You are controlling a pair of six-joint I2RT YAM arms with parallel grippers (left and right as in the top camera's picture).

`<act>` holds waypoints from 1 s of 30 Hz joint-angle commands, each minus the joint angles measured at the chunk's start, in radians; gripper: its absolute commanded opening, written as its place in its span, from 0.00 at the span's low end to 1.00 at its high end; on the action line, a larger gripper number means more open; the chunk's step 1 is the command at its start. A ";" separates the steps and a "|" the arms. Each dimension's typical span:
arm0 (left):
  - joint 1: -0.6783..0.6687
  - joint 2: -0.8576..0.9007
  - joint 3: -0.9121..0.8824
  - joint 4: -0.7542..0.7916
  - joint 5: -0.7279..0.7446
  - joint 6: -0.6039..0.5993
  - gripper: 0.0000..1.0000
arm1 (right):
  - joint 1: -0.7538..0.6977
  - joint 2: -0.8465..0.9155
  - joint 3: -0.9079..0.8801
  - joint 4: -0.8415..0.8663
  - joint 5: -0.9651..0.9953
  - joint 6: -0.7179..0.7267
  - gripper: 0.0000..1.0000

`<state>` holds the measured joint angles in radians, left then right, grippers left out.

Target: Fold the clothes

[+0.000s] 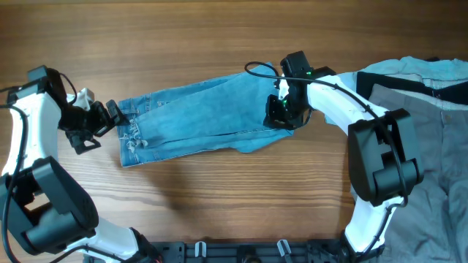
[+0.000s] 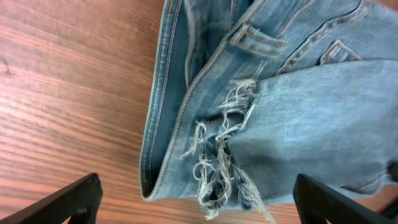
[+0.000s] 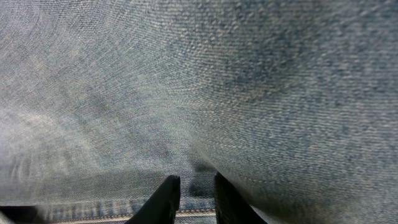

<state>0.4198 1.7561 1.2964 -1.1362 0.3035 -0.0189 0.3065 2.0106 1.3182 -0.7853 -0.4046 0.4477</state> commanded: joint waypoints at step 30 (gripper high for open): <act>-0.114 0.032 0.078 -0.021 -0.070 0.006 0.04 | -0.001 0.019 -0.009 -0.010 -0.069 -0.003 0.24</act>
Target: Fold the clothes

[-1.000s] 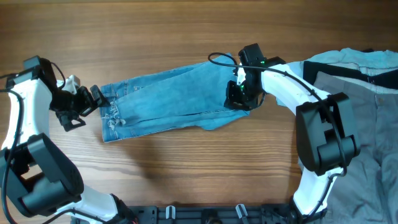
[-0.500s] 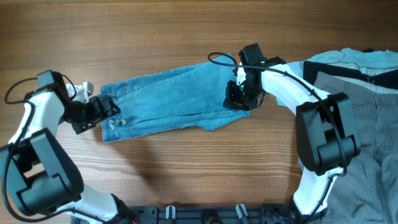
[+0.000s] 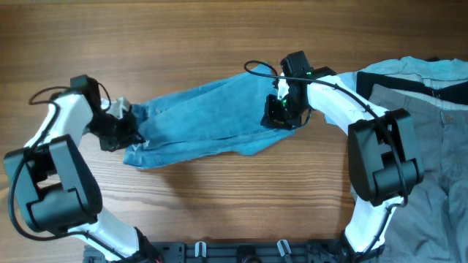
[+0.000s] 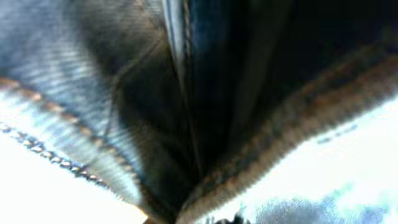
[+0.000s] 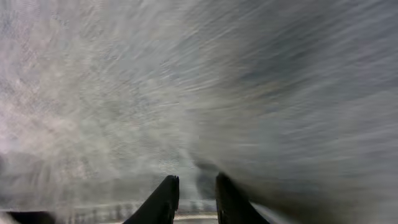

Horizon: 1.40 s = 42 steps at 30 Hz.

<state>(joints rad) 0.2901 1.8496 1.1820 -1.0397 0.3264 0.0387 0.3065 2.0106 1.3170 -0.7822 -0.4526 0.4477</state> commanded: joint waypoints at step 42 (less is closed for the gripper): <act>-0.406 -0.273 0.533 -0.450 -0.377 -0.145 0.04 | 0.112 -0.099 -0.034 -0.058 0.050 0.086 0.09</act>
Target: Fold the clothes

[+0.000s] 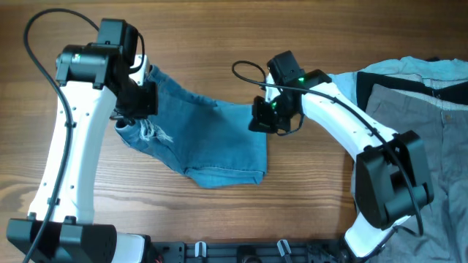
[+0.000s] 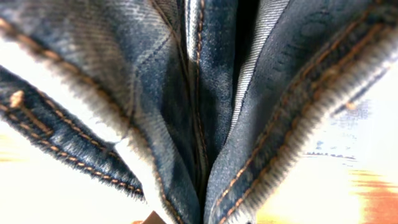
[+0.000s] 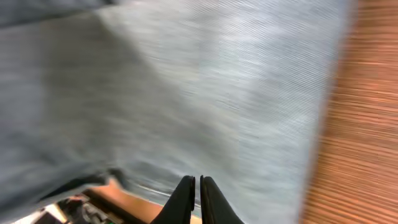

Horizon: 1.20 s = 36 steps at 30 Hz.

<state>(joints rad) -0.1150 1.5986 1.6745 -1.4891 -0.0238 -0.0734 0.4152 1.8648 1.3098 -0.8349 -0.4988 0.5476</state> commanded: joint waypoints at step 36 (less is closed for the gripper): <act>-0.293 0.117 -0.040 0.108 0.064 -0.270 0.91 | -0.139 -0.002 -0.005 -0.103 0.129 -0.039 0.34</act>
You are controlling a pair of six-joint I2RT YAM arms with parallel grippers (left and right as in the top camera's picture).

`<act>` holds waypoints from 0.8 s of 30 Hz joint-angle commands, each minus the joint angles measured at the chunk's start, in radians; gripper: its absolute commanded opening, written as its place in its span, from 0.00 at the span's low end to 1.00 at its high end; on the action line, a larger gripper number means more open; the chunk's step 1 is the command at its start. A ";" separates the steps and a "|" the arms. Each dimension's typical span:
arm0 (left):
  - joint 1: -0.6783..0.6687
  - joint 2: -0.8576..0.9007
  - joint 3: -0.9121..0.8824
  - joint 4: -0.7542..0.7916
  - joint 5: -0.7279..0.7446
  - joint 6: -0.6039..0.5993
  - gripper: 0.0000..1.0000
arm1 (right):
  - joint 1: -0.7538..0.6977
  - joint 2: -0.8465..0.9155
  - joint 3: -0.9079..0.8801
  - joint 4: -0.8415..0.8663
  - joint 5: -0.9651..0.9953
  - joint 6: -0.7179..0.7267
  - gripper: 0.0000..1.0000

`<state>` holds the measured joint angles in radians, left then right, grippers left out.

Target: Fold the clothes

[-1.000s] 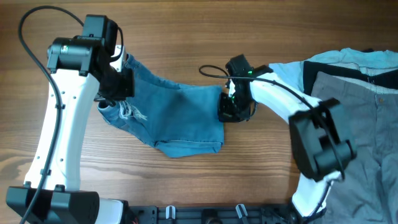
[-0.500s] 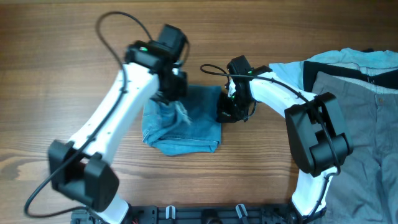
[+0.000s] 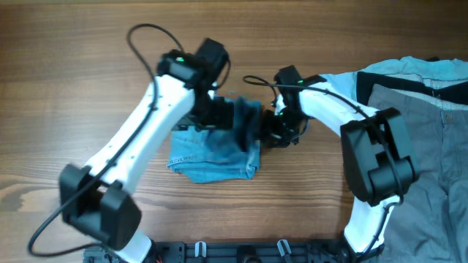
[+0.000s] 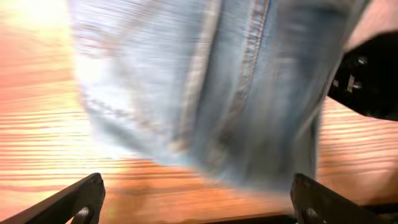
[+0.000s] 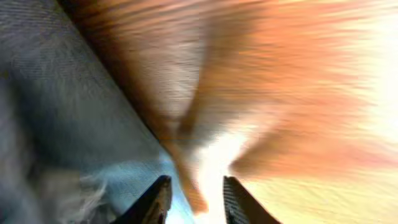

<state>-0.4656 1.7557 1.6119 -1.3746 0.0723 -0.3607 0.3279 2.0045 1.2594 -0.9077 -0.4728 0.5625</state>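
Observation:
The blue jeans (image 3: 212, 153) lie on the wooden table (image 3: 88, 66) as a short folded bundle, with a darker fold standing up at their right end (image 3: 247, 124). My left gripper (image 3: 223, 117) hangs over that fold; in the left wrist view it (image 4: 199, 205) is wide open above blurred denim (image 4: 236, 81) with nothing between the fingers. My right gripper (image 3: 279, 131) sits just right of the bundle. In its own view it (image 5: 194, 199) is open, with denim (image 5: 68, 112) to the left and bare table between the fingers.
A heap of grey and pale blue clothes (image 3: 424, 109) covers the table's right end. A black rail (image 3: 241, 252) runs along the front edge. My left arm (image 3: 139, 146) crosses diagonally over the table's left half.
My left gripper, then shut on the jeans' left end at the upper left, is now open at the centre beside my right gripper. The right gripper has opened. The jeans are a shorter bundle.
The jeans first lay stretched out, my right gripper shut on their right end and my left open at the left end. Then the left was shut on that end, later holding it raised. Now the ends are together and both grippers are open.

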 commanded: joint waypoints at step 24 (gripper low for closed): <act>0.240 -0.041 -0.079 0.048 0.007 0.069 0.46 | 0.114 0.042 -0.007 0.071 -0.032 0.039 0.05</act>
<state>-0.2279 1.7241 1.6161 -1.3594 0.0422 -0.2962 0.4492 2.0014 1.2644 -0.8043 -0.5720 0.5873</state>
